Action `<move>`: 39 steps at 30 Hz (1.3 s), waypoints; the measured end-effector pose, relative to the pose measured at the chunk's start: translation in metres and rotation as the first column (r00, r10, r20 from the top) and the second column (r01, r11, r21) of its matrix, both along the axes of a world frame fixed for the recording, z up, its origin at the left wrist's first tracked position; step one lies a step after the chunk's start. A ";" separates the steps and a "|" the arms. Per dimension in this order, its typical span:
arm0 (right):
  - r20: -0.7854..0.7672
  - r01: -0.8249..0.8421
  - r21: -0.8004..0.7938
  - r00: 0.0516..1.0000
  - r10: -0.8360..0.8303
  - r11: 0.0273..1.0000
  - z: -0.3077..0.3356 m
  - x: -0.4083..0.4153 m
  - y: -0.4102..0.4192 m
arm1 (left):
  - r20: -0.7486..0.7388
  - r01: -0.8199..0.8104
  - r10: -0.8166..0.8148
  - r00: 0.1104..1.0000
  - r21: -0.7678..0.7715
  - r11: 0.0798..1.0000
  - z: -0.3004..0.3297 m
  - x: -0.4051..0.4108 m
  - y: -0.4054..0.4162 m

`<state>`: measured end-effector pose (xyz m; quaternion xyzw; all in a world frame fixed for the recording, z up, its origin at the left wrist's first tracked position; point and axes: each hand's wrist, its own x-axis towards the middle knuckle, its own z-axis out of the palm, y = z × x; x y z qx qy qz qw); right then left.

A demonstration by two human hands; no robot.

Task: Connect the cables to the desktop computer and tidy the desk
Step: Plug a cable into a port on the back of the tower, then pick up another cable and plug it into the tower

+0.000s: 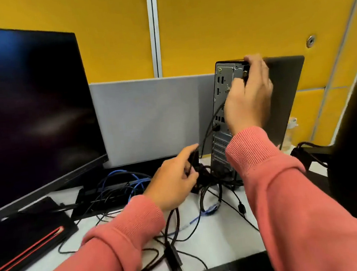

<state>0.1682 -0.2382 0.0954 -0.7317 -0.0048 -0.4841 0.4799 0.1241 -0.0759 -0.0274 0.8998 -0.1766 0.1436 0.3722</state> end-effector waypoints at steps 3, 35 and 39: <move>-0.110 -0.103 0.009 0.989 0.103 0.995 -0.010 -0.018 0.004 | -0.166 0.022 -0.025 0.986 -0.016 1.000 -0.005 -0.037 0.019; -0.725 -0.650 -0.470 0.670 0.158 0.597 -0.177 -0.152 0.017 | -0.041 -0.450 0.461 0.886 0.157 0.879 -0.080 -0.173 0.060; -0.702 -0.630 -0.532 0.702 0.121 0.566 -0.165 -0.142 0.021 | -0.029 -0.508 0.512 0.858 0.096 0.856 -0.064 -0.142 0.051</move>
